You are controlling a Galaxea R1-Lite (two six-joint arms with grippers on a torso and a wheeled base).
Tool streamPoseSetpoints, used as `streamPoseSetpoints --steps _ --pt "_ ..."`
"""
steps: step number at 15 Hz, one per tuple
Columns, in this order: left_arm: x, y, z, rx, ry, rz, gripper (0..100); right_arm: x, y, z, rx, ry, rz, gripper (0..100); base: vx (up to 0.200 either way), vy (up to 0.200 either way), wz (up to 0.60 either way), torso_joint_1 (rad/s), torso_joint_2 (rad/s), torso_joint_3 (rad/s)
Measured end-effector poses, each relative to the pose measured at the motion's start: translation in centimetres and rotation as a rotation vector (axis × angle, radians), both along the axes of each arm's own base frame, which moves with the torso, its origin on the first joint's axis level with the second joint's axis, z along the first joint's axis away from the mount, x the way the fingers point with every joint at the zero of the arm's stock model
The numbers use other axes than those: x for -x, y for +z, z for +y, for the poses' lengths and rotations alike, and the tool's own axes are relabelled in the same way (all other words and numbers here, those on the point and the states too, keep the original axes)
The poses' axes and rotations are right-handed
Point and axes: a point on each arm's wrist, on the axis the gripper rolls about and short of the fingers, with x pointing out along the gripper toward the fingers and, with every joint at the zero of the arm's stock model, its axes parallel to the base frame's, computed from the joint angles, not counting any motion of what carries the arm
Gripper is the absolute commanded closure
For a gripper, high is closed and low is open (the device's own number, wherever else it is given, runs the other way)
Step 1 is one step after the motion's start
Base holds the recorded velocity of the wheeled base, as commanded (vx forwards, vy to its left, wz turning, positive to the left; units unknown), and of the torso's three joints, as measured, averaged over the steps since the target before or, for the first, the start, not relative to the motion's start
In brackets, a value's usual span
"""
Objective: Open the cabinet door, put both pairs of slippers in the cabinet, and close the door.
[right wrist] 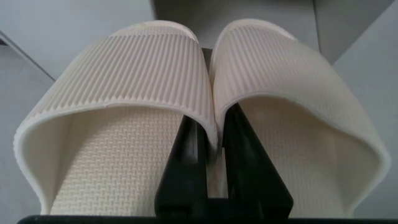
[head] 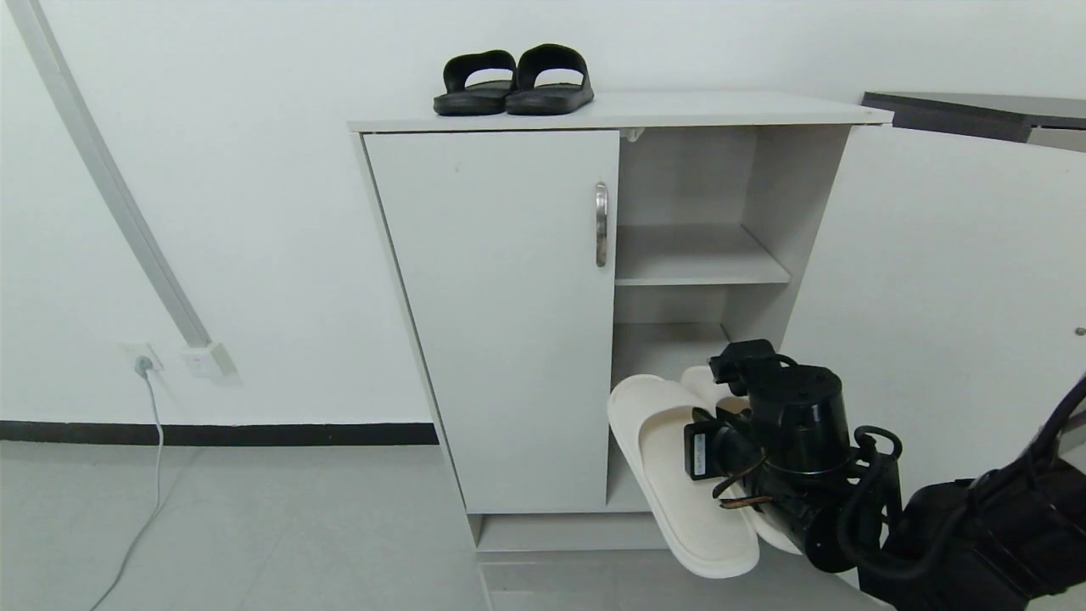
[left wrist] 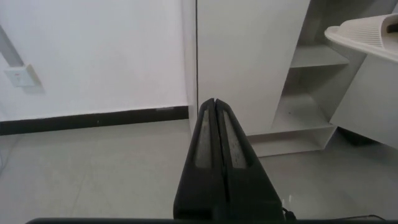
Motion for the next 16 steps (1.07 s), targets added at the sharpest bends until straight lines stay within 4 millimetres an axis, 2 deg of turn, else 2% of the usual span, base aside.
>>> streamPoseSetpoints --steps 3,12,16 --pt "0.0 0.0 0.0 -0.003 -0.002 0.0 100 -0.2 -0.1 0.0 0.005 -0.025 -0.005 100 0.0 0.0 0.0 0.0 0.0 0.0" --pt "0.0 0.0 0.0 -0.006 -0.002 0.0 100 -0.3 -0.4 0.3 0.01 -0.022 0.0 100 0.0 -0.2 0.0 0.0 0.0 0.005" --pt "0.0 0.0 0.0 -0.006 -0.002 0.0 100 -0.7 -0.9 2.0 0.034 -0.059 -0.021 100 0.0 0.0 0.0 0.0 0.0 0.0"
